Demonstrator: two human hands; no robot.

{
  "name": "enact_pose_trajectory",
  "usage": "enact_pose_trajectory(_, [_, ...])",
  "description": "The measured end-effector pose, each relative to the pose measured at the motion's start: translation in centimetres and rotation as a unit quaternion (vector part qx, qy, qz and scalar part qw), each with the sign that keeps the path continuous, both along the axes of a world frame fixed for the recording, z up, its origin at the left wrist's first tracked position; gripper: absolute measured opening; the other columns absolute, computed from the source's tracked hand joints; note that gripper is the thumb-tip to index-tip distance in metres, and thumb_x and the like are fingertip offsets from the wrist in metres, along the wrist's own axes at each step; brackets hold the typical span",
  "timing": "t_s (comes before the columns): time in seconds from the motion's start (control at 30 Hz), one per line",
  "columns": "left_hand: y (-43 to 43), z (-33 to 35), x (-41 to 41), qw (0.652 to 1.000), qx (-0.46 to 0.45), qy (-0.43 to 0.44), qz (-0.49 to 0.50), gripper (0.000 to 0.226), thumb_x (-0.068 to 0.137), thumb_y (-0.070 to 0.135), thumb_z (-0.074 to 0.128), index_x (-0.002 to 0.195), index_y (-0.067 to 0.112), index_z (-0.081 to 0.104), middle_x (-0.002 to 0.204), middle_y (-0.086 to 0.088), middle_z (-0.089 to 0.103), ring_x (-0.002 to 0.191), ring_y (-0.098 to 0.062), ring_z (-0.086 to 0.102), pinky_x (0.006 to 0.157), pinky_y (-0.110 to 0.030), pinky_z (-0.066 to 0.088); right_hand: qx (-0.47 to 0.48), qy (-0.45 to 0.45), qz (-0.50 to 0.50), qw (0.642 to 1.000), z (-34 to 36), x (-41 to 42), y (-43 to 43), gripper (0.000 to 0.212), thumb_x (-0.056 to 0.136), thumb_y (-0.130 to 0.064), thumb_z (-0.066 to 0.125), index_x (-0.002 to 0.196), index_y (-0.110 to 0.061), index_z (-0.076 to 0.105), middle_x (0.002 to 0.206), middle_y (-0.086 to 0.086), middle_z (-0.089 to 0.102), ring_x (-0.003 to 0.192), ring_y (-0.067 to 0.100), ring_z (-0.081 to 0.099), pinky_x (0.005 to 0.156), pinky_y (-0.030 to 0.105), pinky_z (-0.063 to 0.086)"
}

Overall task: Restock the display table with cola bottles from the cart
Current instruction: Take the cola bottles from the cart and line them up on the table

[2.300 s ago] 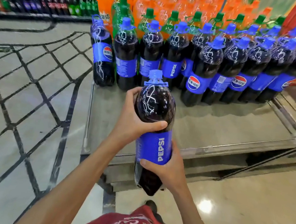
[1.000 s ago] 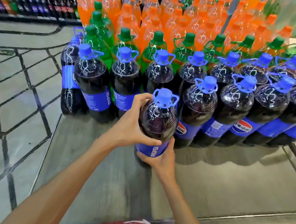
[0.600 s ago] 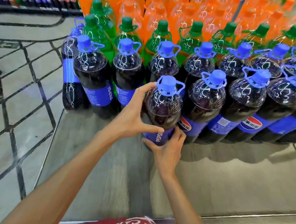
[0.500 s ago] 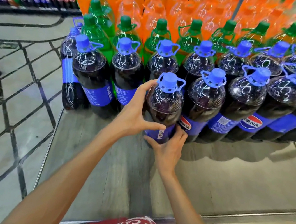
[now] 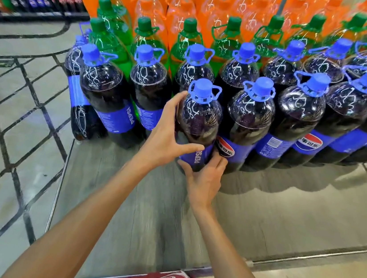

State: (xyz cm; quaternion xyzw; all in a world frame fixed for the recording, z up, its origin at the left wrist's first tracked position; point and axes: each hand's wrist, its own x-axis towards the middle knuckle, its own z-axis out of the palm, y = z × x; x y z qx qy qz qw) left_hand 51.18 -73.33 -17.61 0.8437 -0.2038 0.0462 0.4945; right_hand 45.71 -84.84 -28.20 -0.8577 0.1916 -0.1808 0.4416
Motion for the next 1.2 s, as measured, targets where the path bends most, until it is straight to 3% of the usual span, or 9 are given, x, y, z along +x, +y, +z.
enact_pose_trajectory(0.3, [0.2, -0.2, -0.3, 1.0, -0.014, 0.007, -0.002, 0.118, 0.068, 0.023, 0.095, 0.156, 0.017, 0.018, 0.16, 0.004, 0.029, 0.147, -0.005, 0.031, 0.122, -0.037, 0.031, -0.012, 0.001, -0.003, 1.0, -0.1, -0.4, 0.3, 0.1, 0.07, -0.056, 0.084, 0.145, -0.004, 0.044, 0.131, 0.015, 0.047, 0.124, 0.038, 0.05, 0.074, 0.053, 0.056])
enact_pose_trajectory(0.53, [0.4, -0.4, -1.2, 0.999, -0.03, 0.026, 0.006, 0.117, 0.071, 0.013, 0.091, 0.16, 0.016, 0.015, 0.163, 0.007, 0.026, 0.147, 0.001, 0.028, 0.12, -0.021, 0.029, 0.01, -0.01, 0.02, 1.0, 0.0, -0.6, -0.1, 0.094, 0.076, -0.041, 0.087, 0.148, -0.005, 0.039, 0.141, 0.016, 0.043, 0.132, 0.037, 0.044, 0.091, 0.049, 0.05])
enact_pose_trajectory(0.67, [1.2, -0.5, -2.2, 0.999, 0.001, 0.015, 0.033, 0.102, 0.082, 0.012, 0.083, 0.16, 0.013, 0.019, 0.159, 0.008, 0.031, 0.142, 0.006, 0.029, 0.113, -0.007, 0.026, 0.013, 0.004, 0.043, 0.999, 0.2, -0.6, -0.6, 0.094, 0.078, -0.038, 0.086, 0.15, -0.004, 0.036, 0.145, 0.018, 0.041, 0.135, 0.035, 0.04, 0.097, 0.046, 0.045])
enact_pose_trajectory(0.7, [1.4, -0.5, -2.5, 0.999, 0.007, 0.012, 0.044, 0.097, 0.084, 0.013, 0.081, 0.16, 0.011, 0.021, 0.158, 0.006, 0.033, 0.141, 0.004, 0.031, 0.113, -0.008, 0.029, 0.013, 0.012, 0.049, 0.999, 0.3, -0.6, -0.7, 0.095, 0.078, -0.039, 0.086, 0.151, -0.003, 0.035, 0.144, 0.018, 0.041, 0.134, 0.036, 0.04, 0.097, 0.046, 0.045])
enact_pose_trajectory(0.83, [1.6, -0.9, -3.4, 0.998, 0.024, 0.016, 0.058, 0.089, 0.089, 0.025, 0.076, 0.158, 0.01, 0.023, 0.158, -0.005, 0.038, 0.144, -0.016, 0.04, 0.114, -0.04, 0.042, -0.026, 0.049, 0.089, 0.994, 1.0, -0.8, -1.7, 0.091, 0.082, -0.036, 0.082, 0.152, -0.006, 0.032, 0.148, 0.017, 0.039, 0.135, 0.036, 0.041, 0.094, 0.048, 0.047])
enact_pose_trajectory(1.0, [1.6, -1.2, -4.0, 0.997, 0.031, 0.037, 0.062, 0.071, 0.091, 0.008, 0.069, 0.151, 0.006, 0.031, 0.152, -0.004, 0.043, 0.129, -0.02, 0.053, 0.102, -0.036, 0.052, -0.09, 0.119, 0.147, 0.978, 2.6, -1.4, -3.0, 0.09, 0.086, -0.031, 0.077, 0.155, -0.007, 0.025, 0.15, 0.016, 0.037, 0.137, 0.037, 0.041, 0.101, 0.05, 0.048])
enact_pose_trajectory(1.1, [2.1, -1.2, -4.4, 0.994, 0.061, 0.071, 0.053, 0.074, 0.09, 0.013, 0.071, 0.151, 0.009, 0.03, 0.154, -0.003, 0.041, 0.124, -0.021, 0.054, 0.103, -0.033, 0.048, -0.098, 0.138, 0.166, 0.971, 3.6, -2.1, -3.3, 0.087, 0.085, -0.033, 0.075, 0.155, -0.009, 0.027, 0.149, 0.015, 0.04, 0.137, 0.036, 0.042, 0.102, 0.049, 0.047])
enact_pose_trajectory(1.2, [2.7, -0.9, -4.3, 0.99, 0.129, 0.053, 0.034, 0.072, 0.087, 0.022, 0.073, 0.146, 0.005, 0.036, 0.146, -0.009, 0.048, 0.131, -0.024, 0.05, 0.109, -0.043, 0.044, -0.12, 0.162, 0.185, 0.962, 4.6, -3.0, -3.7, 0.081, 0.086, -0.034, 0.073, 0.153, -0.013, 0.031, 0.146, 0.012, 0.043, 0.134, 0.033, 0.046, 0.101, 0.05, 0.047])
